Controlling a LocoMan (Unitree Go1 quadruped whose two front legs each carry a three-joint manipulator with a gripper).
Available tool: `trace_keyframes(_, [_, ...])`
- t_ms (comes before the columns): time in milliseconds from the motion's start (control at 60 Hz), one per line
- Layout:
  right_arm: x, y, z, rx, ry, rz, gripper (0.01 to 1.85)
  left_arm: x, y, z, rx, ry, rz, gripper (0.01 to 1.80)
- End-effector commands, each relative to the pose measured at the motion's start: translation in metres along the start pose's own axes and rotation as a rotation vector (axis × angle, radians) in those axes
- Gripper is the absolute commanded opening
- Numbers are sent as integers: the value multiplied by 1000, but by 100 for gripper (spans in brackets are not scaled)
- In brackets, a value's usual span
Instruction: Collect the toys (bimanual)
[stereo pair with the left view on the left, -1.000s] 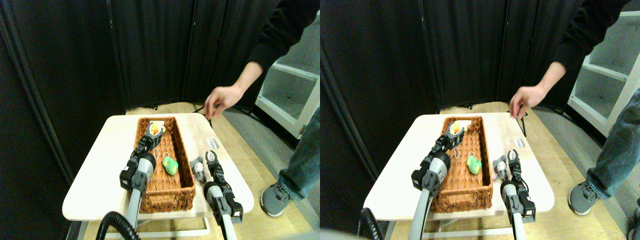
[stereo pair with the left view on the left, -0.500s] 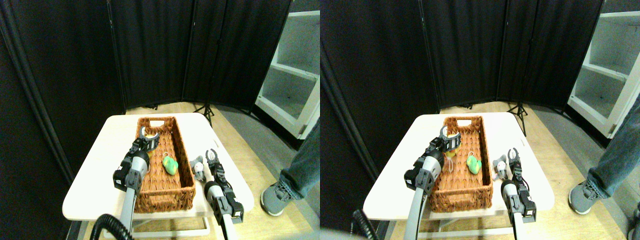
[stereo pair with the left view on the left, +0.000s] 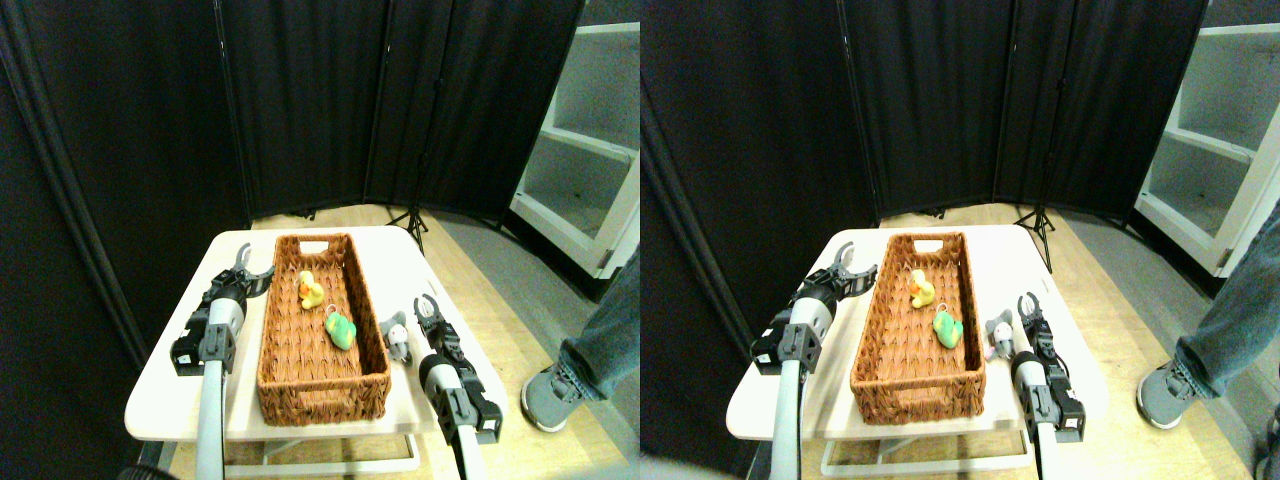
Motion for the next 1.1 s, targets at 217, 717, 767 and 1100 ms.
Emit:
trace_keyframes(217, [-7, 27, -4, 6, 95, 72, 1, -25, 15, 23, 96, -12, 52, 38])
trace_keyframes(717, [-7, 48, -29, 46, 160, 106, 49, -39, 38, 12, 63, -182, 59, 40])
trace_keyframes(767, [-8, 49, -30, 27, 165, 99, 61, -39, 40, 12, 60, -192, 62, 39])
trace_keyframes(1100, [-8, 39, -36, 146, 265, 24, 110, -35, 49, 8, 40, -203, 48, 37])
